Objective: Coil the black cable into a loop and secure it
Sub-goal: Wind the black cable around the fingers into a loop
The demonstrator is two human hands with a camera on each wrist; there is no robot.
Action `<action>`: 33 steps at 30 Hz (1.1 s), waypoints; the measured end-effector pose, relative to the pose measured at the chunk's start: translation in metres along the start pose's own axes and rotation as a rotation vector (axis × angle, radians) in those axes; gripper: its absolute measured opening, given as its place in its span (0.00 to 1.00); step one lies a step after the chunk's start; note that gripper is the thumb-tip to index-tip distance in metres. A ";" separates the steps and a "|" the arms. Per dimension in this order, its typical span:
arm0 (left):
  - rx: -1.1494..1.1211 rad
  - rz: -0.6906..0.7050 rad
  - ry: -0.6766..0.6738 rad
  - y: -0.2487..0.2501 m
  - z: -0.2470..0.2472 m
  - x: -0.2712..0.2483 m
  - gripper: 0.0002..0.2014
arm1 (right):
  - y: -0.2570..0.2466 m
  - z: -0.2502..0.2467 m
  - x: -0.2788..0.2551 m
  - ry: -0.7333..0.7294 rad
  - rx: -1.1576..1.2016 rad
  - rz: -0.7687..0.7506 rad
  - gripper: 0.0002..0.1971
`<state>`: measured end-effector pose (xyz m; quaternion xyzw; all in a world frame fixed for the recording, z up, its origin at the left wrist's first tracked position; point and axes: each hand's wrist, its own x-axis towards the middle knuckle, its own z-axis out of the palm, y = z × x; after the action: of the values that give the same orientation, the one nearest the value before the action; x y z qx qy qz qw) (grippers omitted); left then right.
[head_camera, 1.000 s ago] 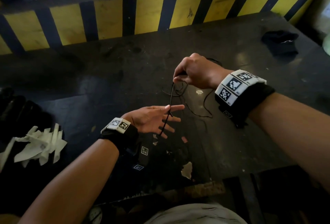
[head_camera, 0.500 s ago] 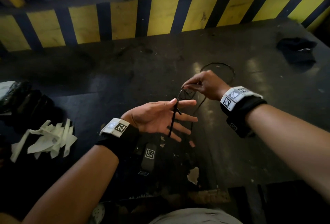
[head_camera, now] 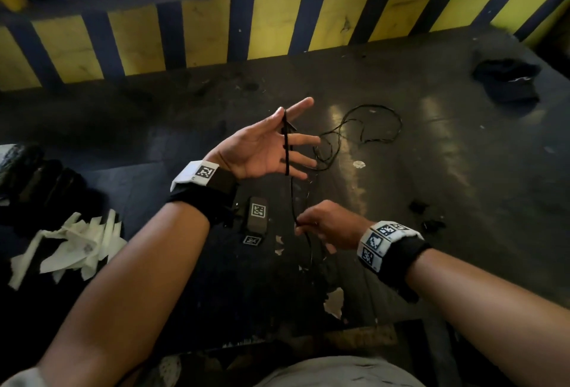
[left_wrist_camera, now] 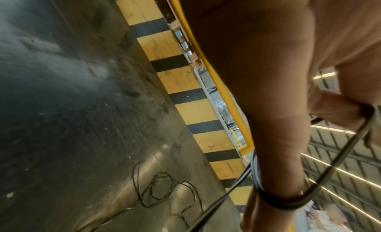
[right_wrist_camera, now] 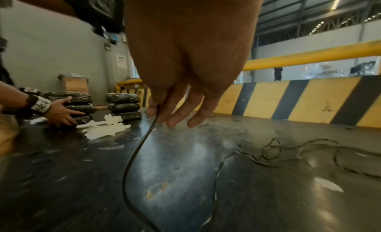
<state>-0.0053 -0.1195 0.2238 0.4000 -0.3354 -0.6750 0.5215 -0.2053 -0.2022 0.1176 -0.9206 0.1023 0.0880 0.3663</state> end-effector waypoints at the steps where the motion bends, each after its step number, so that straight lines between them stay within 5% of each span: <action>1: -0.008 0.010 0.020 -0.001 -0.005 0.002 0.26 | -0.004 0.001 0.000 0.011 -0.006 -0.043 0.11; 10: -0.036 0.061 0.078 -0.009 -0.016 0.018 0.24 | -0.014 -0.001 0.003 -0.094 -0.080 -0.061 0.08; 15: 0.008 -0.041 0.129 -0.020 -0.031 0.019 0.26 | -0.028 -0.016 -0.002 -0.218 -0.241 -0.018 0.11; 19: 0.122 -0.263 0.180 -0.037 -0.052 0.010 0.23 | -0.033 -0.050 -0.007 -0.140 -0.283 -0.048 0.12; 26: 0.148 -0.399 0.125 -0.062 -0.031 0.007 0.23 | -0.064 -0.128 -0.006 0.110 -0.374 -0.020 0.10; 29: 0.129 -0.399 0.049 -0.067 -0.023 0.005 0.32 | -0.062 -0.158 0.005 0.242 -0.361 0.032 0.05; 33: 0.046 -0.333 0.020 -0.069 -0.011 0.001 0.29 | -0.055 -0.169 0.017 0.313 -0.355 0.016 0.05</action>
<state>-0.0259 -0.1048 0.1587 0.4685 -0.2745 -0.7402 0.3966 -0.1604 -0.2817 0.2706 -0.9722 0.1482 -0.0364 0.1774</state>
